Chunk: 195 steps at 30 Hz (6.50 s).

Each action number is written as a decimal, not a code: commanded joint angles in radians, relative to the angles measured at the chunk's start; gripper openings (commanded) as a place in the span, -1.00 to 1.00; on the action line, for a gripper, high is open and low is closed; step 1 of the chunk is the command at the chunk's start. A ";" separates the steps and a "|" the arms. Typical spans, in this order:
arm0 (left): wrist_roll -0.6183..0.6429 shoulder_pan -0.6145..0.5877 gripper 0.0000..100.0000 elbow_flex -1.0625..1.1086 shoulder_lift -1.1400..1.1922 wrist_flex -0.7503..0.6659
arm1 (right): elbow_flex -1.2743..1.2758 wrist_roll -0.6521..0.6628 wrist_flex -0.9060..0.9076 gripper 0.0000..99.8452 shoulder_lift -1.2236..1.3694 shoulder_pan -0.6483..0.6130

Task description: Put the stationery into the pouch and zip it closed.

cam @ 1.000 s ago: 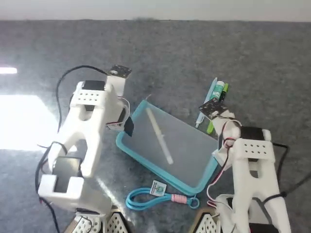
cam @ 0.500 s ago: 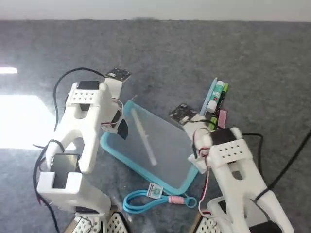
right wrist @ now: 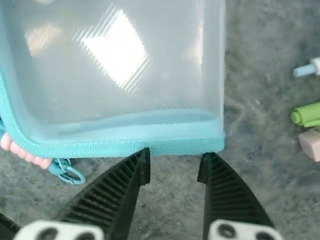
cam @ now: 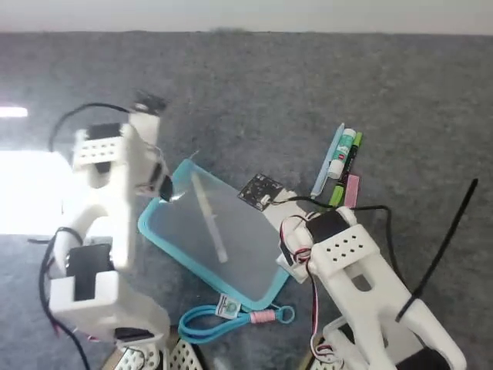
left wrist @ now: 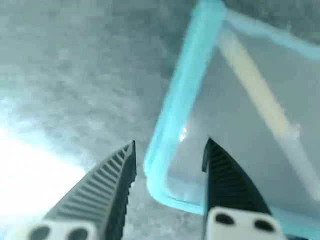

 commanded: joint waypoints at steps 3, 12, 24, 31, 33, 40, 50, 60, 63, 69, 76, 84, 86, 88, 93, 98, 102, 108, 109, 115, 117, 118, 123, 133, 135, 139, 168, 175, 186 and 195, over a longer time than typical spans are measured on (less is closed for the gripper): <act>-0.015 -0.055 -0.61 -0.125 -0.140 0.121 | -0.043 0.029 0.018 -0.65 -0.002 0.061; -0.078 -0.089 -0.61 -0.071 -0.155 0.115 | -0.034 0.341 0.027 -0.65 -0.110 0.113; -0.130 -0.140 -0.61 -0.067 -0.153 0.101 | 0.430 0.611 -0.005 -0.55 -0.812 0.081; -0.130 -0.137 -0.61 -0.067 -0.153 0.101 | 0.535 0.756 -0.041 -0.34 -0.921 0.147; -0.130 -0.137 -0.61 -0.065 -0.153 0.103 | 0.557 0.758 -0.077 -0.36 -0.926 0.140; -0.130 -0.135 -0.61 -0.065 -0.153 0.103 | 0.568 0.697 -0.223 -0.36 -0.926 0.137; -0.132 -0.141 -0.61 -0.058 -0.153 0.104 | 0.740 0.683 -0.455 -0.37 -0.935 -0.013; -0.133 -0.135 -0.61 -0.033 -0.153 0.095 | 0.718 0.684 -0.455 -0.37 -0.935 -0.094; -0.133 -0.137 -0.61 -0.031 -0.153 0.095 | 0.717 0.684 -0.509 -0.48 -0.935 -0.102; -0.133 -0.140 -0.61 -0.030 -0.153 0.103 | 0.743 0.660 -0.634 -0.93 -0.935 -0.107; -0.133 -0.141 -0.62 -0.030 -0.153 0.106 | 0.678 0.603 -0.627 -0.98 -0.935 -0.074; -0.129 -0.092 -0.62 -0.059 -0.204 0.180 | 0.416 0.348 -0.443 -0.98 -0.924 0.031; -0.127 -0.092 -0.62 -0.062 -0.267 0.176 | 0.373 0.299 -0.398 -0.98 -0.923 0.031; -0.126 -0.094 -0.62 -0.061 -0.362 0.181 | 0.348 0.258 -0.377 -0.98 -0.923 0.036; -0.087 -0.092 -0.61 -0.058 -0.703 0.210 | 0.311 0.132 -0.363 -0.99 -0.895 0.045; -0.155 -0.078 -0.57 -0.056 -0.974 0.316 | 0.195 0.118 -0.337 -0.99 -0.694 0.091; -0.262 0.012 -0.44 -0.045 -1.074 0.399 | 0.028 0.063 -0.298 -0.99 -0.489 0.090; -0.480 0.075 -0.42 0.073 -1.146 0.399 | -0.236 -0.011 -0.134 -0.99 -0.269 0.090; -0.500 0.083 -0.40 0.076 -1.154 0.399 | -0.252 -0.020 -0.130 -0.99 -0.251 0.088; -0.537 0.224 -0.34 0.077 -1.165 0.390 | -0.258 -0.021 -0.133 -0.99 -0.239 0.085; -0.537 0.264 -0.31 0.077 -1.145 0.356 | -0.250 -0.020 -0.131 -0.99 -0.249 0.087; -0.540 0.279 -0.30 0.077 -1.132 0.336 | -0.239 -0.018 -0.133 -0.99 -0.257 0.087; -0.565 0.310 -0.30 0.077 -1.033 0.249 | -0.167 0.029 -0.133 -0.99 -0.317 0.088; -0.624 0.414 -0.30 0.077 -0.919 0.167 | -0.126 0.110 -0.082 -0.99 -0.487 0.074; -0.623 0.436 -0.30 0.088 -0.918 0.167 | -0.126 0.114 -0.065 -0.99 -0.498 0.041; -0.618 0.476 -0.30 0.159 -0.918 0.117 | -0.129 0.115 -0.053 -0.99 -0.509 -0.033; -0.555 0.552 -0.97 0.294 -0.927 -0.038 | -0.126 0.041 -0.062 -0.98 -0.509 0.062; -0.540 0.552 -0.97 0.289 -0.928 -0.034 | -0.124 0.034 -0.056 -0.98 -0.509 0.061; -0.437 0.552 -0.98 0.242 -0.928 0.008 | -0.153 0.000 -0.047 -0.98 -0.496 0.265; -0.373 0.543 -0.98 0.403 -1.162 -0.032 | -0.304 0.020 0.038 -0.80 -0.338 0.631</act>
